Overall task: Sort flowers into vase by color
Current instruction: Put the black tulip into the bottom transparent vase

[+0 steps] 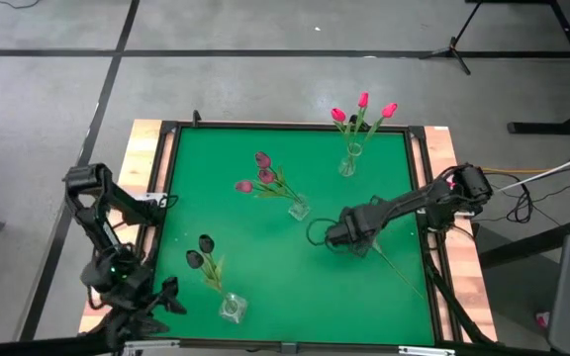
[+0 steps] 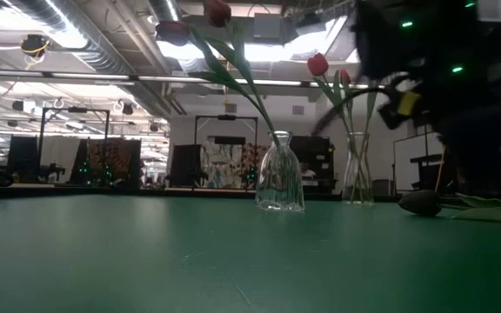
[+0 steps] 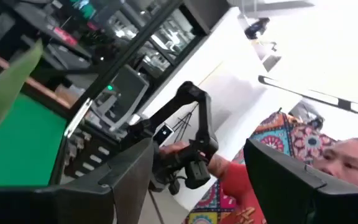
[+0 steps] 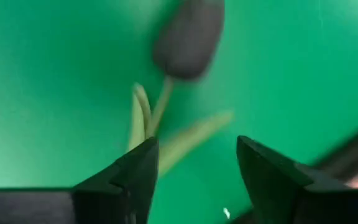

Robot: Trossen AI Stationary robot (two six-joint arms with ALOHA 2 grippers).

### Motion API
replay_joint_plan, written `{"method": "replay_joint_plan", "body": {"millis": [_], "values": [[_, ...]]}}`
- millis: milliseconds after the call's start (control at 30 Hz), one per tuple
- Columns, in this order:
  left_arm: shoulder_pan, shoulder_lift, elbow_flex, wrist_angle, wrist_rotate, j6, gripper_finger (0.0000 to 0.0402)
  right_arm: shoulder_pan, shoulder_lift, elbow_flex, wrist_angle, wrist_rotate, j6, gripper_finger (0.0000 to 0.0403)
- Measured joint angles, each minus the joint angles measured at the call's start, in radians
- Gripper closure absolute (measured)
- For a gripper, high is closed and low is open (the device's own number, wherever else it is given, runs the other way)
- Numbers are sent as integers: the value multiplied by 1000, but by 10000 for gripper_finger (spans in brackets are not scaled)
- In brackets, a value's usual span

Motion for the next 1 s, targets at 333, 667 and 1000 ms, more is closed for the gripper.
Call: {"method": "replay_joint_plan", "body": {"millis": [333,667,1000], "values": [[-112,-133,0,-5,-33,268,154,-120,-15,-32,102,-87,-304,178],[-132,-143,0,-7,-136,334,154,-118,-154,-261,412,-165,-184,178],[-127,-143,0,-7,-243,395,154,-118,-157,-301,458,-141,-138,207]]}}
